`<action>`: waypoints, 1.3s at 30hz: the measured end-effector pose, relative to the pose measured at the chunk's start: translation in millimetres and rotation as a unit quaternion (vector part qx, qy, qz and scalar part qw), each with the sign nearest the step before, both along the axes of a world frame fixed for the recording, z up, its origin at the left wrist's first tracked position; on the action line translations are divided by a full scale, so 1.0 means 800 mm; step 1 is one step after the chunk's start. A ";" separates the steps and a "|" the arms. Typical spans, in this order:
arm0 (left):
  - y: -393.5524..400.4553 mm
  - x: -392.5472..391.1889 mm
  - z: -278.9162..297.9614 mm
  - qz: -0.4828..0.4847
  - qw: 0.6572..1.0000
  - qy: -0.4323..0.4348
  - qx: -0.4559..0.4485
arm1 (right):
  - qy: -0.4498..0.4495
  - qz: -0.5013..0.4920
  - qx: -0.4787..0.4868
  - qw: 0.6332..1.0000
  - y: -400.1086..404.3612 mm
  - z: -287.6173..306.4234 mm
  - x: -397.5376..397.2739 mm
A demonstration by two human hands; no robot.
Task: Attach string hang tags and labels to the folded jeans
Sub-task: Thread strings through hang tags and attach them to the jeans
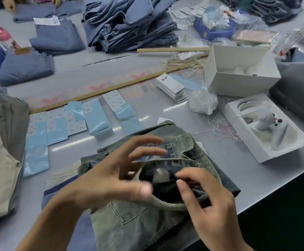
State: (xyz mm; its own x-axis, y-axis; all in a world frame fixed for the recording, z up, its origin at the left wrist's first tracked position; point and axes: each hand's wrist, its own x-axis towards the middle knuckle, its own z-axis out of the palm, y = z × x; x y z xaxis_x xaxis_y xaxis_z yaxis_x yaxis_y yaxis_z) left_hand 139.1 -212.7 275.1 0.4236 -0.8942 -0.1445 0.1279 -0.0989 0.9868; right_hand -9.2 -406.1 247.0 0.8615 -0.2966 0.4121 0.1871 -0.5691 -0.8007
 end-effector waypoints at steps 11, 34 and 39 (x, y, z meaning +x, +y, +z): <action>-0.043 0.041 -0.047 0.227 0.949 -0.217 -0.012 | 0.348 0.137 -0.087 0.923 -0.118 0.039 0.040; -0.103 0.025 -0.174 0.348 0.801 -0.419 0.248 | 0.431 0.155 -0.324 0.828 -0.084 -0.068 0.090; -0.098 0.027 -0.177 0.374 0.791 -0.423 0.236 | 0.362 0.101 -0.384 0.844 -0.071 -0.058 0.116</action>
